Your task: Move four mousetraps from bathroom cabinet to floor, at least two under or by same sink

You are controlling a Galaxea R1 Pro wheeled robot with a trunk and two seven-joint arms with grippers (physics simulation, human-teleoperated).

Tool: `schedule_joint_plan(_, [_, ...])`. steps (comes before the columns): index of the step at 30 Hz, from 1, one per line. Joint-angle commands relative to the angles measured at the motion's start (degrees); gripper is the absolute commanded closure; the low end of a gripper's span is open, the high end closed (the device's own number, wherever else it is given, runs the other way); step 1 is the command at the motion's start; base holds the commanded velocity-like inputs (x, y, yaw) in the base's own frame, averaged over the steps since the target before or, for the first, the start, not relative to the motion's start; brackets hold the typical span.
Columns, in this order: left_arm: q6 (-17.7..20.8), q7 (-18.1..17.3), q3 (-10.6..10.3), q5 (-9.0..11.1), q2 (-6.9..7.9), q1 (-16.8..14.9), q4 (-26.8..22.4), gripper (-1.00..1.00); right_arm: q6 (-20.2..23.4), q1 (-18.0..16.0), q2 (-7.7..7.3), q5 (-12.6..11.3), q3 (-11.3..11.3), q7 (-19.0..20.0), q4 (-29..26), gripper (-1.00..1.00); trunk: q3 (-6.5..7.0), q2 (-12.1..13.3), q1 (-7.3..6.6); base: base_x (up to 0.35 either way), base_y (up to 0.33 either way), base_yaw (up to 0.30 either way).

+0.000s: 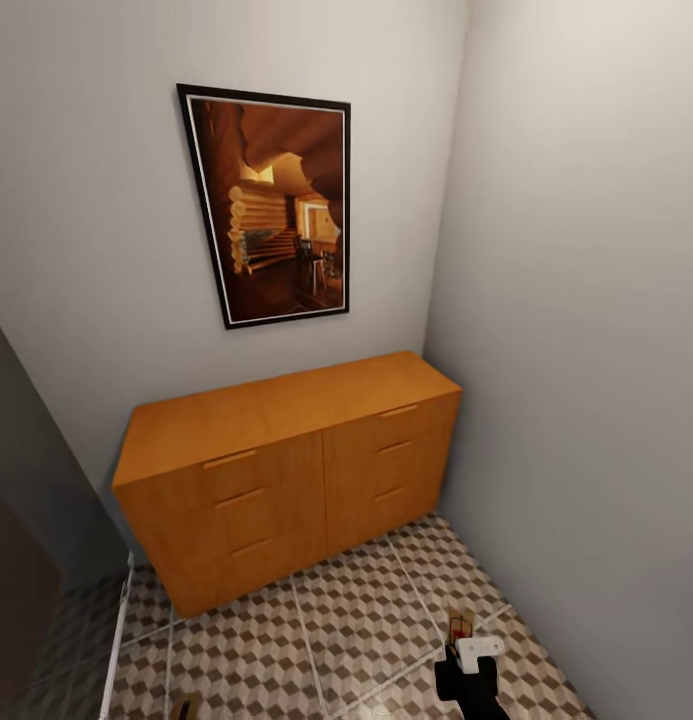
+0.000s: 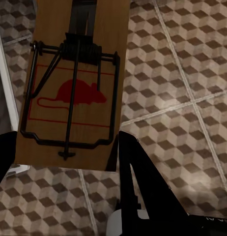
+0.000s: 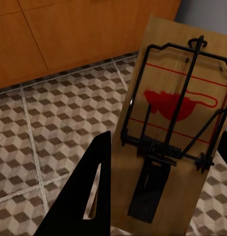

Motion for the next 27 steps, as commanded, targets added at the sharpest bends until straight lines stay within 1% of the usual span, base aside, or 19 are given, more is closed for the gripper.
schedule_joint_plan(1, [-0.1,0.3,-0.5,0.2,0.00,0.0,0.0,1.00,-0.2,-0.1,0.01,-0.6,0.5,0.1,0.0,1.00,-0.13,-0.1,0.00,-0.300,0.000,0.000])
schedule_joint_plan(5, [-0.1,0.3,-0.5,0.2,0.00,0.0,0.0,1.00,-0.2,-0.1,0.01,-0.6,0.5,0.0,0.0,1.00,-0.13,-0.1,0.00,-0.233,0.000,0.000])
schedule_joint_plan(12, [-0.1,0.3,-0.5,0.2,0.00,0.0,0.0,1.00,-0.2,-0.1,0.01,-0.5,0.5,0.0,0.0,1.00,-0.13,-0.1,0.00,-0.040,0.000,0.000])
schedule_joint_plan(16, [-0.1,0.3,-0.6,0.2,0.00,0.0,0.0,1.00,-0.2,-0.1,0.01,-0.5,0.5,-0.1,0.0,1.00,-0.13,-0.1,0.00,-0.243,0.000,0.017])
schedule_joint_plan(19, [-0.1,0.3,-0.6,0.2,0.00,0.0,0.0,1.00,-0.2,-0.1,0.01,-0.5,0.5,-0.2,0.0,1.00,-0.13,-0.1,0.00,-0.313,0.000,0.181])
schedule_joint_plan(27, [-0.1,0.3,-0.6,0.2,0.00,0.0,0.0,1.00,-0.2,-0.1,0.01,-0.5,0.5,-0.3,0.1,1.00,-0.13,-0.1,0.00,-0.293,0.000,0.273])
